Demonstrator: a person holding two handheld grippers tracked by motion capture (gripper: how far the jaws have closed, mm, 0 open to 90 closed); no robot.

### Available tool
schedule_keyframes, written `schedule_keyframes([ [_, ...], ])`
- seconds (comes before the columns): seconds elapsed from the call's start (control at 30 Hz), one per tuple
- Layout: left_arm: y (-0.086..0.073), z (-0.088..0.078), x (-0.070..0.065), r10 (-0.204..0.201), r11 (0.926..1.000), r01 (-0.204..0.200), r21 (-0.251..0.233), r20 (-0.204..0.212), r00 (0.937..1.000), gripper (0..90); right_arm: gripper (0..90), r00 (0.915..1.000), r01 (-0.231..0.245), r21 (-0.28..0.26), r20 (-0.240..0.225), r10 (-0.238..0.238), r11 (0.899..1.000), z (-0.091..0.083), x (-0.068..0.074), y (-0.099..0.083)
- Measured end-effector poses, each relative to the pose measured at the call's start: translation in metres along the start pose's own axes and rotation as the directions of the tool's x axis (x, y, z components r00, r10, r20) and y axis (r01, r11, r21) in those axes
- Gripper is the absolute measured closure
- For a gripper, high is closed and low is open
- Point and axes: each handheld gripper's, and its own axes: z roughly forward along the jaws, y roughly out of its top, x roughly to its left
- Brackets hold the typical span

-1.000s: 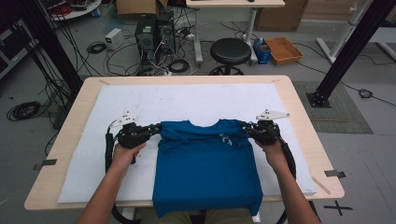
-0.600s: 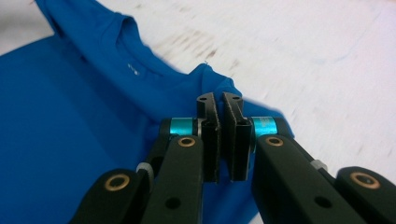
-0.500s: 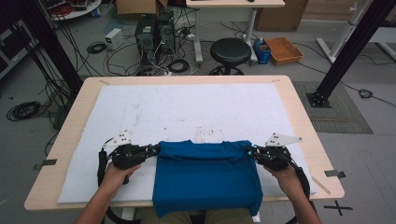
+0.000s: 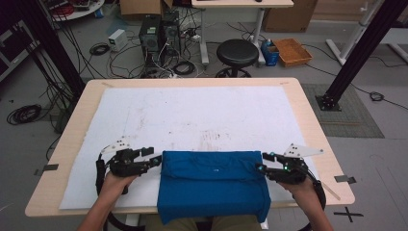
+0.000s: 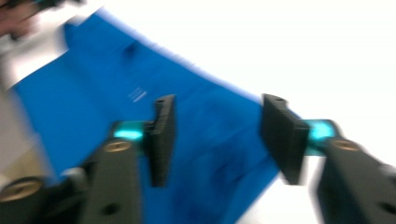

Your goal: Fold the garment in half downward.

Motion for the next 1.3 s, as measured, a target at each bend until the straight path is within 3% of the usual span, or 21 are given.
schedule_keyframes([
  [0.03,0.000,0.000,0.000,0.000,1.0000,0.000,0.000,0.000,1.0000,35.3,41.2,1.0000,0.000,0.000,0.000,0.000,1.000,0.000,0.000,0.000],
  [0.07,0.007,0.004,0.002,-0.011,0.9997,0.011,-0.021,-0.036,0.9993,35.3,39.3,0.9956,-0.046,-0.027,0.081,0.048,0.999,0.003,-0.007,0.005],
  [0.1,0.007,0.004,0.002,-0.011,0.9997,0.011,-0.021,-0.036,0.9993,35.0,39.3,0.9956,-0.046,-0.027,0.081,0.048,0.999,0.003,-0.007,0.005],
  [0.13,0.015,0.012,0.005,-0.011,0.9997,0.010,-0.021,-0.063,0.9979,35.0,38.9,0.9843,-0.086,-0.013,0.153,0.087,0.996,0.012,-0.014,0.009],
  [0.17,0.015,0.012,0.005,-0.011,0.9997,0.010,-0.021,-0.063,0.9979,35.0,38.9,0.9843,-0.086,-0.013,0.153,0.087,0.996,0.012,-0.014,0.009],
  [0.2,0.022,0.027,0.007,-0.006,0.9995,0.009,0.031,-0.093,0.9957,35.0,37.8,0.9754,-0.113,0.015,0.192,0.108,0.994,0.023,-0.021,0.013],
  [0.23,0.022,0.027,0.007,-0.006,0.9995,0.009,0.031,-0.093,0.9957,35.0,37.7,0.9731,-0.124,0.038,0.201,0.114,0.992,0.030,-0.024,0.014],
  [0.27,0.023,0.043,0.009,0.022,0.9947,-0.008,0.102,-0.132,0.9910,35.0,37.7,0.9738,-0.122,0.060,0.200,0.108,0.991,0.036,-0.026,0.015],
  [0.3,0.023,0.043,0.009,0.022,0.9947,-0.008,0.102,-0.132,0.9910,35.0,37.7,0.9738,-0.122,0.060,0.200,0.108,0.991,0.036,-0.026,0.015],
  [0.33,0.020,0.056,0.009,0.043,0.9861,-0.016,0.165,-0.158,0.9865,35.0,37.7,0.9750,-0.097,0.114,0.211,0.071,0.989,0.050,-0.027,0.014],
  [0.37,0.020,0.056,0.009,0.043,0.9861,-0.016,0.165,-0.158,0.9865,35.0,37.7,0.9750,-0.097,0.114,0.211,0.071,0.989,0.050,-0.027,0.014],
  [0.43,0.015,0.066,0.009,0.066,0.9740,-0.030,0.224,-0.151,0.9863,35.0,39.4,0.9731,-0.058,0.201,0.230,0.011,0.978,0.058,-0.026,0.009],
  [0.5,0.011,0.069,0.008,0.090,0.9643,-0.048,0.261,-0.153,0.9842,36.8,40.5,0.9754,-0.056,0.202,0.220,0.010,0.978,0.058,-0.027,0.006],
  [0.6,0.008,0.066,0.004,0.164,0.9547,-0.112,0.276,-0.174,0.9711,56.0,47.5,0.9790,-0.045,0.197,0.204,0.004,0.979,0.055,-0.031,0.003],
  [0.77,0.006,0.062,0.003,0.184,0.9503,-0.132,0.282,-0.165,0.9689,87.7,63.7,0.9830,-0.057,0.182,0.182,0.024,0.982,0.051,-0.035,0.001],
  [0.8,0.005,0.062,0.000,0.203,0.9462,-0.152,0.286,-0.159,0.9662,88.7,75.9,0.9862,-0.058,0.181,0.163,0.028,0.982,0.049,-0.034,0.000],
  [0.9,0.005,0.061,-0.001,0.188,0.9509,-0.141,0.276,-0.155,0.9698,89.3,79.7,0.9894,-0.024,0.197,0.145,-0.005,0.980,0.050,-0.030,0.001],
  [0.93,0.005,0.059,0.002,0.154,0.9619,-0.112,0.249,-0.156,0.9757,89.4,80.5,0.9898,-0.013,0.206,0.141,-0.017,0.979,0.051,-0.029,0.003],
  [1.03,0.007,0.056,0.004,0.132,0.9713,-0.093,0.219,-0.175,0.9756,89.5,80.9,0.9908,-0.019,0.196,0.135,-0.007,0.980,0.051,-0.031,0.005],
  [1.13,0.015,0.055,0.008,0.104,0.9850,-0.070,0.158,-0.216,0.9709,89.5,80.9,0.9885,-0.007,0.166,0.150,-0.018,0.986,0.051,-0.031,0.011],
  [1.3,0.032,0.061,0.012,0.103,0.9897,-0.073,0.123,-0.260,0.9601,89.5,80.9,0.9794,0.014,0.139,0.198,-0.041,0.990,0.062,-0.037,0.024],
])
